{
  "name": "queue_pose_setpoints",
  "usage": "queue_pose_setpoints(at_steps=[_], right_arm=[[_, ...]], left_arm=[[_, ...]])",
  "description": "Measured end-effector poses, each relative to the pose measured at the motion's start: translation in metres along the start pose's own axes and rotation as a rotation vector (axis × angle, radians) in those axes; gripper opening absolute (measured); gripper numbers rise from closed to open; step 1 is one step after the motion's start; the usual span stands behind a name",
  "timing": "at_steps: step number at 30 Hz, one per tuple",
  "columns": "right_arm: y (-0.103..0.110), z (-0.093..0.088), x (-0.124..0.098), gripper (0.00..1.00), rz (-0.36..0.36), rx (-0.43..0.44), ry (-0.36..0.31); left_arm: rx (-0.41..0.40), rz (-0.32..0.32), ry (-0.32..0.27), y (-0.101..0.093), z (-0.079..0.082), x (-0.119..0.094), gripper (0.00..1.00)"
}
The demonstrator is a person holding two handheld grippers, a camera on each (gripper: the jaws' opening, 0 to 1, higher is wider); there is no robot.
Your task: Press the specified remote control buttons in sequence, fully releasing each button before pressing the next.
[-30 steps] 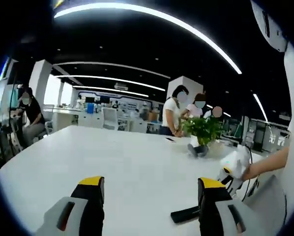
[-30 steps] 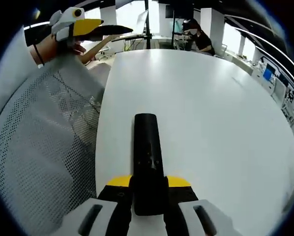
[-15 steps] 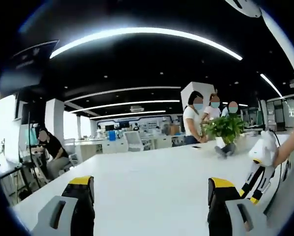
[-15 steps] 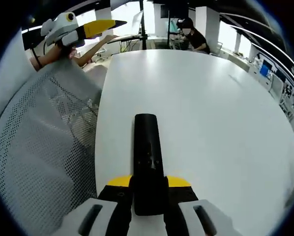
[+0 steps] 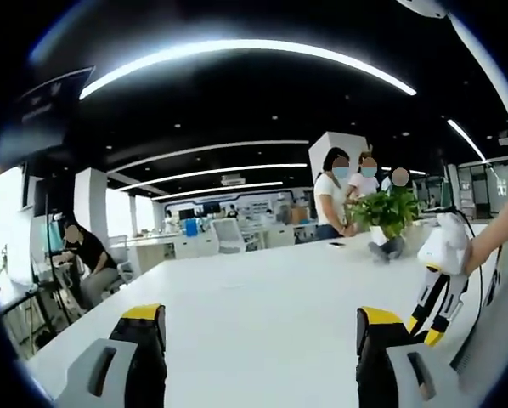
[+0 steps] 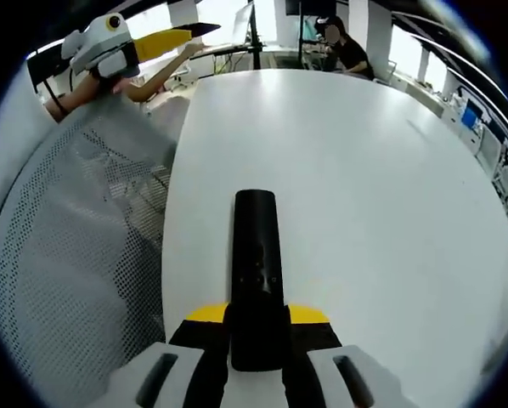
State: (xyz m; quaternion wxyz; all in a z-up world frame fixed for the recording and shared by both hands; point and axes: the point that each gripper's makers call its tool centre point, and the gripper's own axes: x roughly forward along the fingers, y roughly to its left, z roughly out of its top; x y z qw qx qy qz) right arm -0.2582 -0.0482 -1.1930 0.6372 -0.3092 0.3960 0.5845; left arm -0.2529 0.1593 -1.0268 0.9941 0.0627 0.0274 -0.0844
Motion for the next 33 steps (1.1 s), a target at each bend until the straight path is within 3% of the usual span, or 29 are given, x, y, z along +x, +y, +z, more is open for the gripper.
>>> queue_pose_setpoints(at_steps=[13,22,33], right_arm=[[-0.028,0.002,0.0,0.21,-0.01,-0.021,0.031],[-0.06,0.003,-0.002,0.21,-0.036,0.02,0.043],[-0.093,0.003,-0.003,0.21,-0.045,-0.004,0.073]], left_arm=[[-0.018,-0.013,0.005,-0.002,0.0,-0.001,0.93],[-0.027,-0.018,0.005,-0.003,-0.001,-0.001,0.93],[-0.023,-0.027,0.015,-0.004,-0.003,0.0,0.92]])
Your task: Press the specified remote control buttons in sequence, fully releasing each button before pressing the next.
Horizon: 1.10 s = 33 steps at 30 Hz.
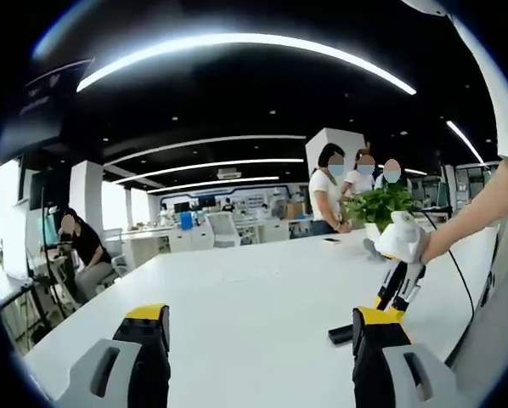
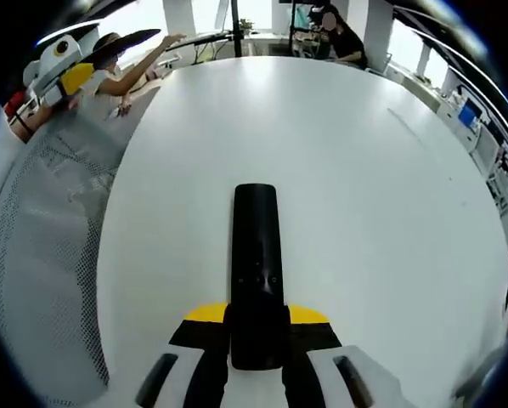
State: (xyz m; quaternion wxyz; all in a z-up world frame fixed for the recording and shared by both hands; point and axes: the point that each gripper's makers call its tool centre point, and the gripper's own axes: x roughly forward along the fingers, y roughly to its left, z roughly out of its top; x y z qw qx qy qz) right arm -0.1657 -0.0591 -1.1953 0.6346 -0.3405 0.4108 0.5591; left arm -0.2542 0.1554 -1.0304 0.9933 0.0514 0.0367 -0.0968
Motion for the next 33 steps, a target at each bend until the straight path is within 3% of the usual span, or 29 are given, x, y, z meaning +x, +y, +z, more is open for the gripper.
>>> queue_pose_setpoints(at_steps=[2,16,33], right_arm=[[-0.008,0.001,0.0,0.21,-0.002,0.002,0.008],[-0.07,0.001,0.001,0.21,-0.016,-0.011,0.094],[-0.105,0.004,0.002,0.21,-0.015,0.0,0.143]], left_arm=[[-0.008,0.003,-0.016,0.001,0.002,-0.001,0.92],[-0.001,-0.004,0.016,0.0,-0.004,0.0,0.9],[0.004,-0.013,0.037,0.0,-0.009,0.0,0.89]])
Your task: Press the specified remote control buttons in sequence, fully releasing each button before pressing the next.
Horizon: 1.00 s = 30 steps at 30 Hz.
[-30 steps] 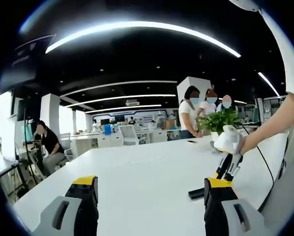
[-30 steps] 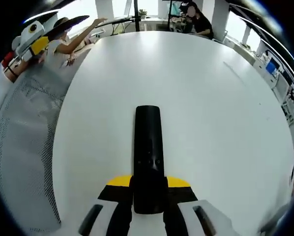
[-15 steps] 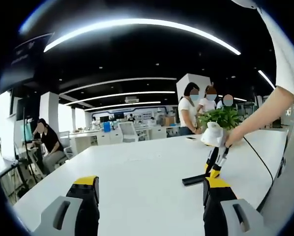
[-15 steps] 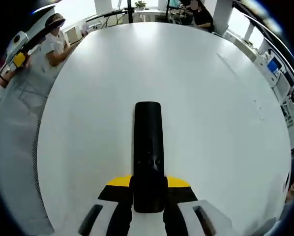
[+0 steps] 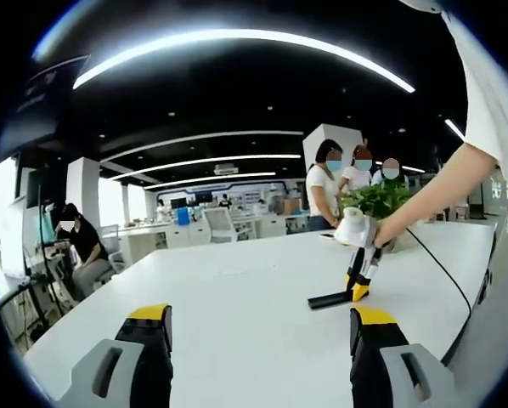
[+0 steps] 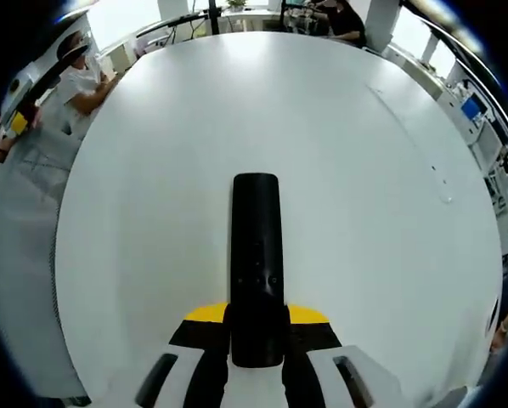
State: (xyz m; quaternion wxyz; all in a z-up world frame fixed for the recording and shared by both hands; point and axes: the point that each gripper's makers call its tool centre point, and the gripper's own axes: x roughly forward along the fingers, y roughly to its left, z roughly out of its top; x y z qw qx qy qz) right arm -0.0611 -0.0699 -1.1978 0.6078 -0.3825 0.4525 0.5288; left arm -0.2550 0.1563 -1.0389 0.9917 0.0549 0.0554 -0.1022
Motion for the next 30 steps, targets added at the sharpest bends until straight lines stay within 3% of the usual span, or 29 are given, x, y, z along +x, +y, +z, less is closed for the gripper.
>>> queue_pose_setpoints(at_steps=[30], right_arm=[[-0.038,0.002,0.0,0.21,-0.001,0.013,0.032]], left_arm=[[-0.001,0.003,0.022,0.001,-0.003,0.001,0.88]])
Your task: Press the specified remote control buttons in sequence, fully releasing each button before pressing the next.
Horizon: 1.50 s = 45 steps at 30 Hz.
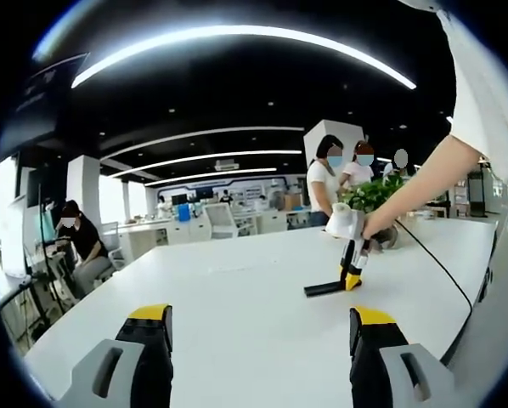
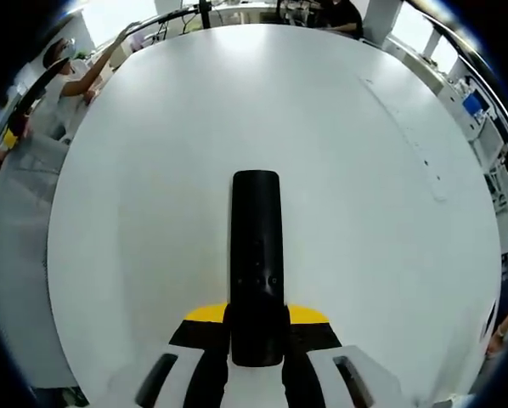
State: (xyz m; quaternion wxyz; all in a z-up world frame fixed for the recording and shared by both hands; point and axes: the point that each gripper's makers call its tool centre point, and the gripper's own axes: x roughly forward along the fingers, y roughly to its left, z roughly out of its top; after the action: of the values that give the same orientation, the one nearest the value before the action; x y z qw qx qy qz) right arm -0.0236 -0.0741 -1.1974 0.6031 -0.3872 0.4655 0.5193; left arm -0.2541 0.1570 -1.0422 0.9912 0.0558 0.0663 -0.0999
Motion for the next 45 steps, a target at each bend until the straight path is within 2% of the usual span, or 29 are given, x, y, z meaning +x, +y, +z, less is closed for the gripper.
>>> queue_pose_setpoints(at_steps=[19,31,41,45], right_arm=[[-0.028,0.004,0.0,0.21,0.0,-0.035,0.0],[-0.042,0.009,0.0,0.21,0.005,-0.053,0.031],[-0.045,0.009,0.0,0.22,-0.015,-0.042,0.036],[-0.053,0.006,0.002,0.22,-0.038,0.022,0.012]], left_arm=[[0.013,-0.007,0.035,-0.002,-0.006,0.001,0.87],[0.023,-0.011,0.059,-0.003,-0.01,0.002,0.86],[0.025,-0.016,0.072,-0.004,-0.012,0.003,0.86],[0.019,-0.014,0.071,-0.003,-0.013,0.003,0.86]])
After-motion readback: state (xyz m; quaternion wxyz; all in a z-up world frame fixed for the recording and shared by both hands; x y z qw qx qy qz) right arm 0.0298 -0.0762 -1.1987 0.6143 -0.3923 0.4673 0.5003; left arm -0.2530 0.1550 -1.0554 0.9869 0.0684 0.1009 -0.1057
